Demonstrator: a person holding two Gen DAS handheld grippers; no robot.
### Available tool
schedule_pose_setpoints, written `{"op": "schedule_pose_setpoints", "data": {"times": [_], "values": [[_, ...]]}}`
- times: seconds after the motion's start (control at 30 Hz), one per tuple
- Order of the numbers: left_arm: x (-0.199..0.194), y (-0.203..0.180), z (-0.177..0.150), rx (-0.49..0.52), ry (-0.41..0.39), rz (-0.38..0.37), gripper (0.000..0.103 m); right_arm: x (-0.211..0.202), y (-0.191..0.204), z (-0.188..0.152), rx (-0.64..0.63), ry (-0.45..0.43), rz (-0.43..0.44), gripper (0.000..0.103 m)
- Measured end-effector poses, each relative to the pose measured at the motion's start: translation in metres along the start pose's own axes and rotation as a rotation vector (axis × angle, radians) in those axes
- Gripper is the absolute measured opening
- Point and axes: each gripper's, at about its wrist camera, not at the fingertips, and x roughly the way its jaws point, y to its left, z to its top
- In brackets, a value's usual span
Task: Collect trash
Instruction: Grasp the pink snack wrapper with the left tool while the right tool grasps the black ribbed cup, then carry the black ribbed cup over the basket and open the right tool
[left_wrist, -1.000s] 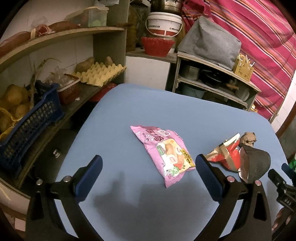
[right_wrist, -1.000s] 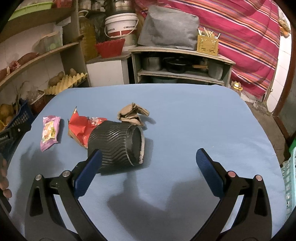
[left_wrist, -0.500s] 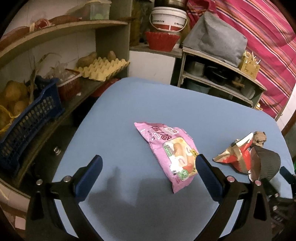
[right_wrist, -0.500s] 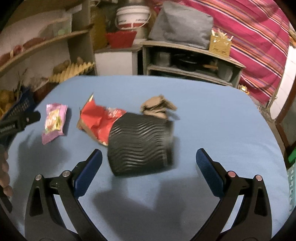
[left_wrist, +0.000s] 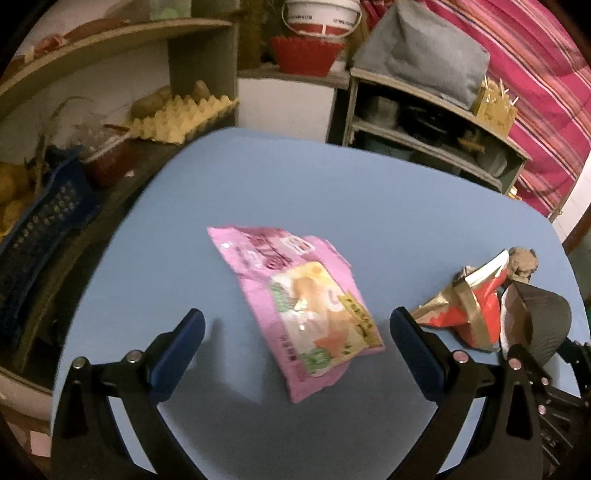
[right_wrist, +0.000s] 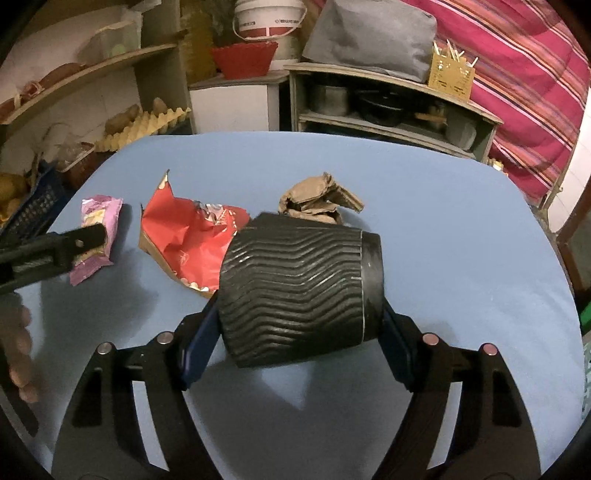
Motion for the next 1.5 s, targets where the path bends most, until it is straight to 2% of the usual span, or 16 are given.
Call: {"op": "schedule_pose_setpoints", "data": {"times": [0.13, 0.2, 0.27, 0.4, 0.47, 0.57, 0.7, 0.8, 1.0, 1.2, 1.33, 1.5], "values": [[0.008, 0.001, 0.000, -0.045, 0.014, 0.000, 0.097, -0.006, -0.009, -0.003, 0.007, -0.002, 0.009, 0.076], [0.010, 0.004, -0.001, -0.074, 0.015, -0.019, 0.090, -0.010, -0.013, -0.004, 0.012, -0.004, 0.009, 0.076], [0.008, 0.003, -0.001, -0.076, 0.004, -0.013, 0.068, -0.016, -0.019, -0.006, 0.018, -0.014, 0.008, 0.076], [0.003, 0.002, -0.003, -0.067, 0.015, -0.023, 0.052, -0.032, -0.029, -0.008, 0.035, -0.036, 0.012, 0.076], [-0.001, 0.000, -0.006, -0.045, 0.024, -0.022, 0.039, -0.040, -0.034, -0.009, 0.042, -0.049, 0.012, 0.076], [-0.007, 0.000, -0.009, -0.038, 0.029, -0.015, 0.031, -0.059, -0.042, -0.013, 0.028, -0.075, 0.006, 0.076], [-0.022, 0.000, -0.018, -0.049, 0.024, 0.000, 0.027, -0.083, -0.062, -0.018, 0.039, -0.101, 0.001, 0.076], [-0.042, -0.004, -0.025, -0.040, -0.003, 0.037, 0.027, -0.102, -0.081, -0.023, 0.055, -0.123, -0.008, 0.076], [-0.083, -0.032, -0.040, -0.006, -0.059, 0.037, 0.027, -0.145, -0.127, -0.038, 0.119, -0.168, -0.035, 0.076], [-0.118, -0.079, -0.050, 0.044, -0.103, 0.017, 0.027, -0.187, -0.170, -0.059, 0.139, -0.204, -0.079, 0.076], [-0.141, -0.124, -0.052, 0.088, -0.149, -0.013, 0.027, -0.213, -0.211, -0.079, 0.182, -0.220, -0.108, 0.076], [-0.162, -0.197, -0.065, 0.165, -0.192, -0.087, 0.027, -0.240, -0.263, -0.103, 0.249, -0.227, -0.143, 0.076]]}}
